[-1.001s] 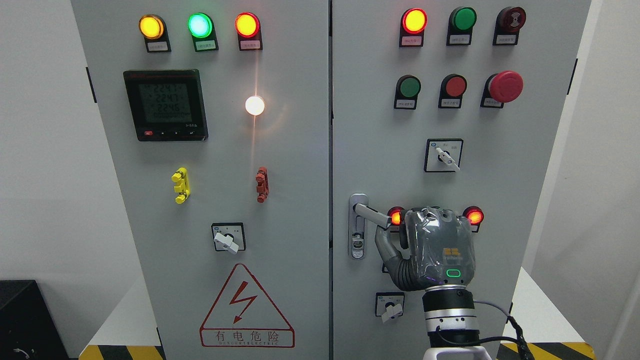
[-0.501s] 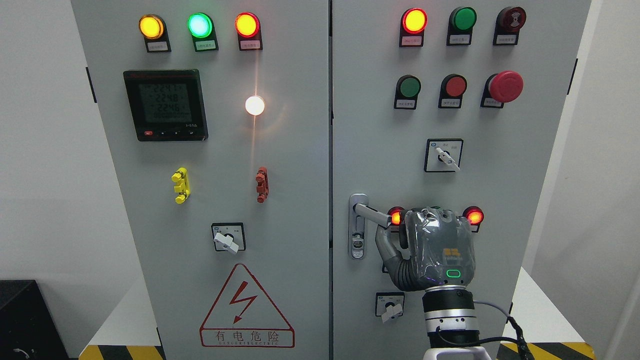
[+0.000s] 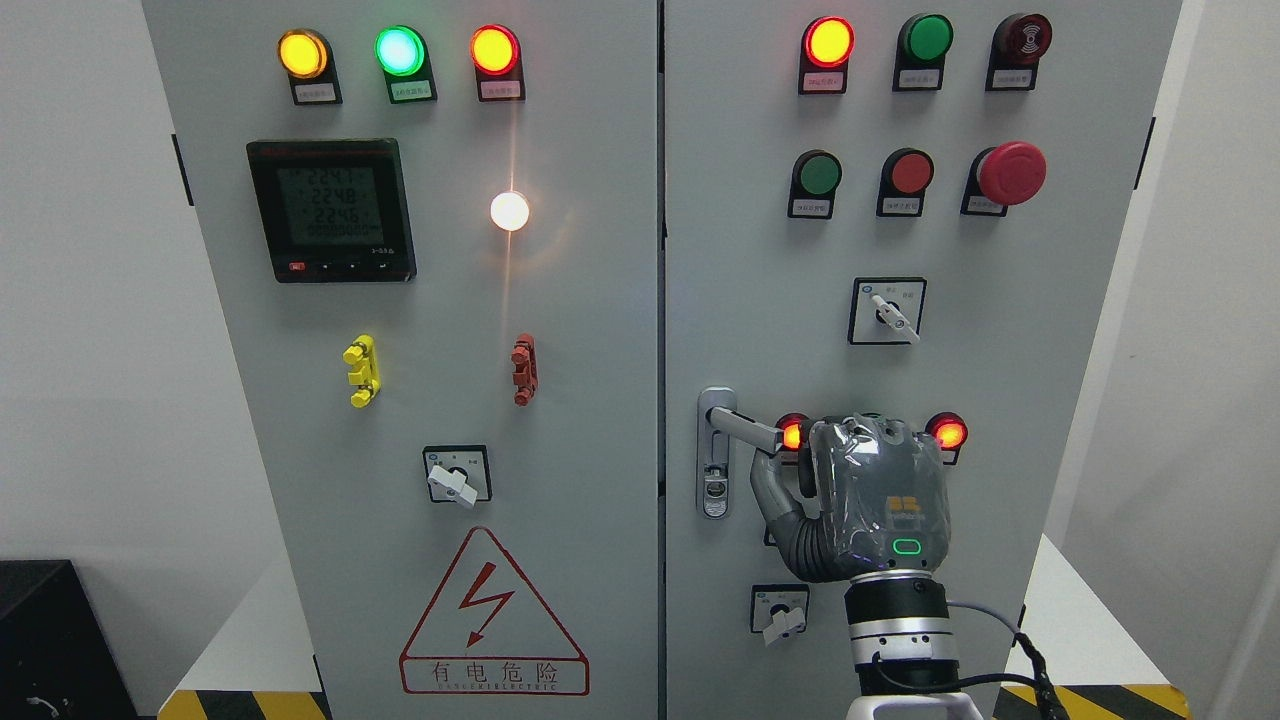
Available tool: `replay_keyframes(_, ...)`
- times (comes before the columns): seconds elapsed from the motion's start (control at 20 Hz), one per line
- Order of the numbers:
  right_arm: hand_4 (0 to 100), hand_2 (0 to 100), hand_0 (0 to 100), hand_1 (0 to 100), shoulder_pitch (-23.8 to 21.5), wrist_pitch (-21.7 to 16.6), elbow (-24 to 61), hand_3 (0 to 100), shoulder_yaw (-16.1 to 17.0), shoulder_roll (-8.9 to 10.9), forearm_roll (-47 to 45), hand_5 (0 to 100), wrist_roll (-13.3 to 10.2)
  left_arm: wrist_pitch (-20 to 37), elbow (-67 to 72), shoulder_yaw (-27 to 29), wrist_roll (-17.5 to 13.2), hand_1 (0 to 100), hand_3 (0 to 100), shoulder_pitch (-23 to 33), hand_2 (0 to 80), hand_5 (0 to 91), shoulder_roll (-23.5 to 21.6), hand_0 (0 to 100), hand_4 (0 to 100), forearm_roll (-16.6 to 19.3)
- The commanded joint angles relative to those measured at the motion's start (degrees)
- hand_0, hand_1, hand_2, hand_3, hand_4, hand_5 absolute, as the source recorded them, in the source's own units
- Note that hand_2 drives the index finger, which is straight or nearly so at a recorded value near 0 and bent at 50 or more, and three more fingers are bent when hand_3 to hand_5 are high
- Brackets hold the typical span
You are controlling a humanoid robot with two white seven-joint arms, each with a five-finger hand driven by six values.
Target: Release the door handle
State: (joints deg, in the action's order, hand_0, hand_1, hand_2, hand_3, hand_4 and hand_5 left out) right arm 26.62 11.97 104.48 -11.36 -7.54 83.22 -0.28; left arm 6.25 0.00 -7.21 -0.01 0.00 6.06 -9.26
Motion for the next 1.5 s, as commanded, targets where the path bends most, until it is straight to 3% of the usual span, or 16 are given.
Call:
replay_keyframes(0.0,100,91,64,38,0.1,0.0,0.0,100,0.1,-0.02,-0.1,100,-0.1,0.0,1.7,0.0,0.0,56,0,-1.6,0.0,0.0,0.0,12,0,0.0)
replay_keyframes(1.45,100,91,64,35,-0.8,-0.6,0.5,100,-0.5,-0.02,-0.1,100,-0.2,0.0,1.7,0.0,0.0,56,0,-1.6,0.0,0.0,0.0,12,0,0.0)
